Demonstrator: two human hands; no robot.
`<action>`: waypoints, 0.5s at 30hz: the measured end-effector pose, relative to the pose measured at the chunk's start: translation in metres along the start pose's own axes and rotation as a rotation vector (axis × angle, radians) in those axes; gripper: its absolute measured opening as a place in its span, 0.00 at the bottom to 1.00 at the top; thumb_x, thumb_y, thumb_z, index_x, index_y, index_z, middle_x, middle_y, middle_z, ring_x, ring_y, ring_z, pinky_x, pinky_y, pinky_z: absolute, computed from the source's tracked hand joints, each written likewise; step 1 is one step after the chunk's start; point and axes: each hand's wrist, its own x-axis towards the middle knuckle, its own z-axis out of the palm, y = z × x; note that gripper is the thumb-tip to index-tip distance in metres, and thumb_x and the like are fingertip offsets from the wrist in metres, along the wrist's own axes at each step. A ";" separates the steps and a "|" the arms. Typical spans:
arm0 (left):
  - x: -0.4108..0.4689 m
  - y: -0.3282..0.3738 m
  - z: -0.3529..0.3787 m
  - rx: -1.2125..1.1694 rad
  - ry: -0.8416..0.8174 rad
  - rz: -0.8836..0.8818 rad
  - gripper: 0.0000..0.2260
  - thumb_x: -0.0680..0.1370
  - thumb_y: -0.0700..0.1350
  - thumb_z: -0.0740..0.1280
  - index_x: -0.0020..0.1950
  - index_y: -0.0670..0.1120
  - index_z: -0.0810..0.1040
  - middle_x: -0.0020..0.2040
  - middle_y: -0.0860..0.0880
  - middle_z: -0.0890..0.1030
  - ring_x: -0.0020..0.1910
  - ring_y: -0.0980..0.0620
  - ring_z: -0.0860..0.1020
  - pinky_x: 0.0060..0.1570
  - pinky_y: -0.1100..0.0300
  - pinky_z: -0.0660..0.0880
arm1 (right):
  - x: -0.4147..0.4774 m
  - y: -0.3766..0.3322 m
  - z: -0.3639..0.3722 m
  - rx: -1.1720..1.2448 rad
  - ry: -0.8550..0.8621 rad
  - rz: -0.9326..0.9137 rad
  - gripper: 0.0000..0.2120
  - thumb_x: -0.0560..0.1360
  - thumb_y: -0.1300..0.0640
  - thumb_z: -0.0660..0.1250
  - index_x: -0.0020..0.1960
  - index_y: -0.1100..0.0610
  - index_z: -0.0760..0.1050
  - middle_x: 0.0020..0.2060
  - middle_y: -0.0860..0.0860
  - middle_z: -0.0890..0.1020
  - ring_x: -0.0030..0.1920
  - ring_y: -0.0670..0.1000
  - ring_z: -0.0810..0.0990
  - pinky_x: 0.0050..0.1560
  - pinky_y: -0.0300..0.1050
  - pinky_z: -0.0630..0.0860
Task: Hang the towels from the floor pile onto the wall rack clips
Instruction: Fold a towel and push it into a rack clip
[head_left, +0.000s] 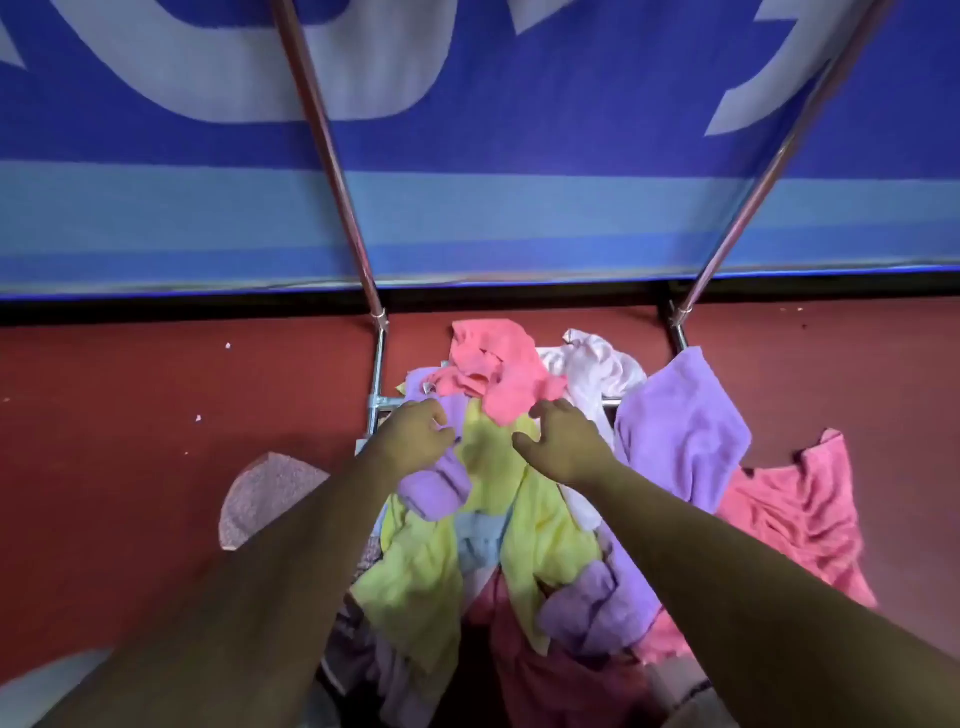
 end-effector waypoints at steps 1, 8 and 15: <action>0.003 -0.009 0.011 0.020 -0.027 -0.028 0.04 0.75 0.40 0.68 0.48 0.41 0.79 0.49 0.38 0.81 0.46 0.43 0.78 0.47 0.55 0.72 | 0.004 0.002 0.011 -0.006 -0.039 0.010 0.24 0.76 0.45 0.66 0.66 0.59 0.73 0.60 0.58 0.75 0.62 0.60 0.74 0.61 0.54 0.73; 0.025 -0.079 0.054 0.091 -0.015 -0.216 0.30 0.78 0.43 0.66 0.77 0.41 0.60 0.72 0.36 0.65 0.68 0.39 0.70 0.62 0.51 0.71 | 0.041 -0.010 0.077 0.030 -0.167 -0.086 0.25 0.78 0.54 0.65 0.71 0.64 0.66 0.63 0.61 0.71 0.63 0.63 0.72 0.60 0.54 0.72; 0.039 -0.111 0.080 -0.021 0.049 -0.069 0.08 0.74 0.33 0.65 0.44 0.40 0.84 0.42 0.39 0.82 0.47 0.41 0.77 0.51 0.51 0.74 | 0.063 -0.025 0.136 0.255 -0.227 -0.002 0.12 0.77 0.60 0.66 0.59 0.64 0.78 0.54 0.62 0.81 0.56 0.62 0.78 0.54 0.49 0.72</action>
